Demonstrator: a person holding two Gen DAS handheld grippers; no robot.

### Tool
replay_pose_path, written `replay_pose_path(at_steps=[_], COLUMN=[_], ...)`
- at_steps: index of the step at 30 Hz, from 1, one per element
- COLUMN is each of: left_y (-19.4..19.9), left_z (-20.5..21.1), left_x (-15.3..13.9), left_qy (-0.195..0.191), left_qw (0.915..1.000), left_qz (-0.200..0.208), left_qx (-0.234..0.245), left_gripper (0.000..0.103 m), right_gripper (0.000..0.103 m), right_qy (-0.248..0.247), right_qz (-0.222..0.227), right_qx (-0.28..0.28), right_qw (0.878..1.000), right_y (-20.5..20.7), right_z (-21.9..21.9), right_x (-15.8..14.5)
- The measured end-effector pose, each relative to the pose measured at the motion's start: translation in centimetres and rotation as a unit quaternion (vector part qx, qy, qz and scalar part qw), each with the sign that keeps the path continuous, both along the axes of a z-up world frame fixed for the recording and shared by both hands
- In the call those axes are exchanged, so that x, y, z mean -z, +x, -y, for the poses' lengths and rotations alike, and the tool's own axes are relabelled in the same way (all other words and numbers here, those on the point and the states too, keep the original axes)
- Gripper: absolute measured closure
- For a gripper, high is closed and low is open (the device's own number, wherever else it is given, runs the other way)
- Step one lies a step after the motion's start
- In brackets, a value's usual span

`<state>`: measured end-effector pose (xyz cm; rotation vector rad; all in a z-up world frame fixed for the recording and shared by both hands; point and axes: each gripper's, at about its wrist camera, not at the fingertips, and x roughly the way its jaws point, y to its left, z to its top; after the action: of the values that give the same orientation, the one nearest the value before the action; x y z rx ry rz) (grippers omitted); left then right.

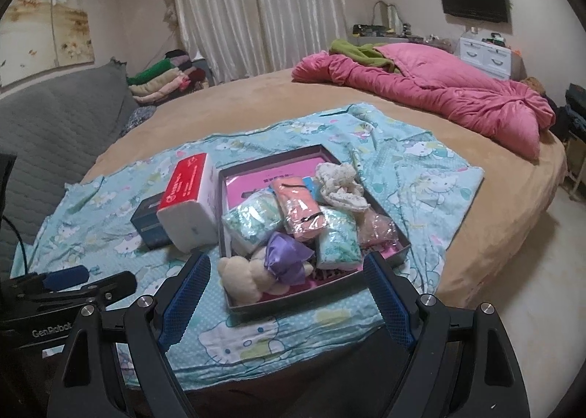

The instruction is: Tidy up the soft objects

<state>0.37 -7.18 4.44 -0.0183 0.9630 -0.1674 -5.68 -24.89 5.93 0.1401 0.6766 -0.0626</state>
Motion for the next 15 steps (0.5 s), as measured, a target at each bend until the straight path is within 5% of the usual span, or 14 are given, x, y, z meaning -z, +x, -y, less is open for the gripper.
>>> replay_pose_path(at_steps=[15], left_y=[0.0], left_z=[0.6], left_x=[1.1], left_qy=[0.01], left_qw=[0.9999], left_qz=[-0.012], left_qx=[0.005], left_gripper=[0.019], right_gripper=[0.017], right_qy=[0.011], right_qz=[-0.024], right_qx=[0.0], right_qw=[1.0], right_y=[0.4], right_z=[0.0], right_x=[1.4])
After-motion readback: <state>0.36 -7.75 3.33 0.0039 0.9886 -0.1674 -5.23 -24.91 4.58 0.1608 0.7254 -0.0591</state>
